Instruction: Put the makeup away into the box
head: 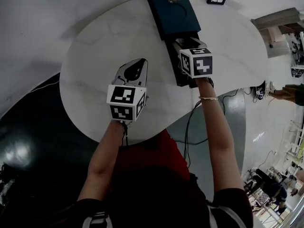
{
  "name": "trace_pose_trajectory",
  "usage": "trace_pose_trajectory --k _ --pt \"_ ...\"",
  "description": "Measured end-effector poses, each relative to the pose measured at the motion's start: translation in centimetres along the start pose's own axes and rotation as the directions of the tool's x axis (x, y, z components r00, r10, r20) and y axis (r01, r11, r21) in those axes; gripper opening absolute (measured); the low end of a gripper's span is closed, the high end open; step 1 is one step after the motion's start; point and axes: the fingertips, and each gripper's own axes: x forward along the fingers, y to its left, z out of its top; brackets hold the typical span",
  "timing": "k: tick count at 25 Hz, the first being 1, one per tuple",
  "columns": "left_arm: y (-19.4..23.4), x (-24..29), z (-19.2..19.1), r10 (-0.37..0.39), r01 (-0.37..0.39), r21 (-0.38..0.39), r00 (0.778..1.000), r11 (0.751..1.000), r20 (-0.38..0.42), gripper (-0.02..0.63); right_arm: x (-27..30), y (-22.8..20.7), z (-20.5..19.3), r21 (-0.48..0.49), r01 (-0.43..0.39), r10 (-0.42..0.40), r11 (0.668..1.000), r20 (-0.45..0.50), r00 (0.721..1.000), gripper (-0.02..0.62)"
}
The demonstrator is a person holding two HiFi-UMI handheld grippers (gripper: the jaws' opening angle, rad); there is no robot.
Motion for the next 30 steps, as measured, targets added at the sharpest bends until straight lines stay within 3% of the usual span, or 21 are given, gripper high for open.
trace_pose_trajectory --k 7,12,19,30 --pt "0.0 -0.6 0.7 -0.002 0.001 0.020 1.000 1.000 0.014 0.021 -3.8 0.4 1.5 0.101 -0.037 0.024 0.994 0.123 0.992 0.227" --pt "-0.3 -1.6 1.7 -0.005 0.005 0.023 0.999 1.000 0.034 0.021 -6.8 1.2 1.8 0.163 -0.068 0.036 0.984 0.191 0.981 0.184" --pt "-0.6 -3.1 2.7 -0.017 0.014 0.044 0.998 0.999 0.055 0.021 -10.4 3.0 2.1 0.181 -0.055 0.005 0.982 0.268 0.963 0.069" --pt "-1.3 -5.9 3.7 -0.043 0.036 0.073 0.995 0.997 0.086 0.021 -14.6 6.1 0.9 0.209 -0.067 -0.008 0.976 0.338 0.941 0.020"
